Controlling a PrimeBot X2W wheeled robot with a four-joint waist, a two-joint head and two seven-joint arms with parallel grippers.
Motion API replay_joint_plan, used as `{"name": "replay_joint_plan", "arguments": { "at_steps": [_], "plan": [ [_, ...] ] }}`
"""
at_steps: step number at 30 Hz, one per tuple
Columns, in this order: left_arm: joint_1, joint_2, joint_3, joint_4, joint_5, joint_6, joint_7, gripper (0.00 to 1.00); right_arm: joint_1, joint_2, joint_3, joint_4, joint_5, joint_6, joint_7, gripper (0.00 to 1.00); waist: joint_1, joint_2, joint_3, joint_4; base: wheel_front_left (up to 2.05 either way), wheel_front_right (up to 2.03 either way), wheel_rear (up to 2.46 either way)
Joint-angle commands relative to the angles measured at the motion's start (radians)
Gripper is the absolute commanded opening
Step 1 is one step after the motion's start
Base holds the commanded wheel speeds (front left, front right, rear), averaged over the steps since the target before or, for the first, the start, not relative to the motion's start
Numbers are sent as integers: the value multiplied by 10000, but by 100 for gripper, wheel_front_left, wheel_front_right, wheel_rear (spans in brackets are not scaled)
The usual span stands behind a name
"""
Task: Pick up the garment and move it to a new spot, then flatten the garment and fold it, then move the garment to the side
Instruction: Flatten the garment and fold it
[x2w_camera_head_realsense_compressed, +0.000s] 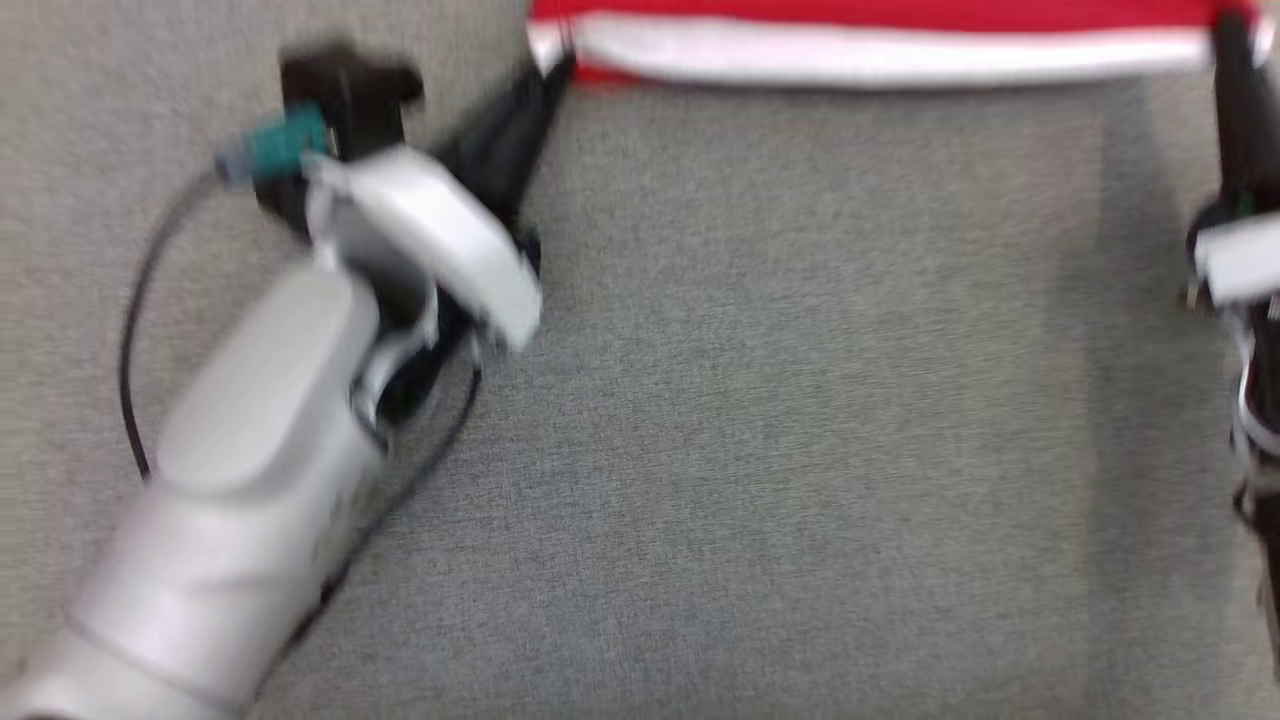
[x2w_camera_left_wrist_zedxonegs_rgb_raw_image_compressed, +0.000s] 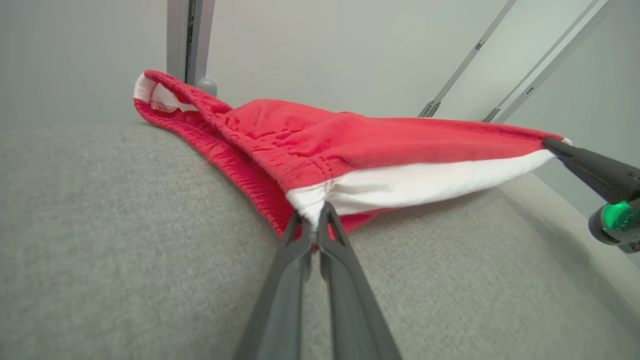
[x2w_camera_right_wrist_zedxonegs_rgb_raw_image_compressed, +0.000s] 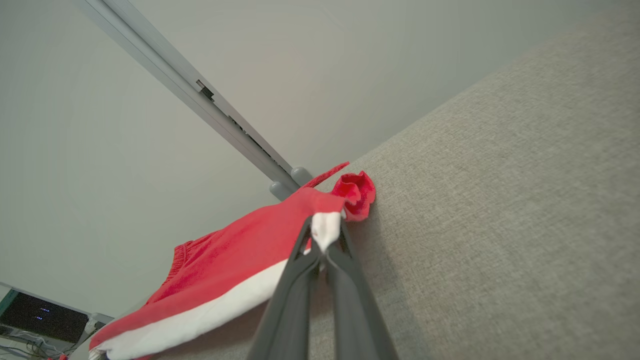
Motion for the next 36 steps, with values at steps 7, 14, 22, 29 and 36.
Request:
{"name": "replay_joint_plan", "arguments": {
  "at_steps": [7, 14, 22, 29, 36],
  "plan": [
    [4457, 1109, -292, -2604, -495, 1279, -54, 0, 3861, -400, 182, -1182, 540, 3, -153, 0, -1, 0, -3212, -150, 0, 0, 0],
    [9095, 1778, -246, -4967, -1293, 3269, -528, 0, 7865, -318, -119, -2089, 421, 0, 125, 0, -1, 0, -4926, -75, 0, 0, 0],
    [11613, 1883, -357, -6961, -1796, 4237, -960, 0, 10678, 21, -1002, -3283, 294, 0, 336, 0, -1, 0, -4950, 448, 0, 0, 0],
    [10664, 1889, -186, -7484, -1679, 4241, -583, 0, 9076, -167, -1294, -3549, -93, 1, 937, 0, -1, 0, -4065, 695, 0, 0, 0],
    [8391, 1231, -39, -7726, -1960, 3983, 417, 0, 5321, -619, -1141, -2472, -562, 3, 2477, 0, -1, 0, -2795, 1210, 0, 0, 0]
  ]
}}
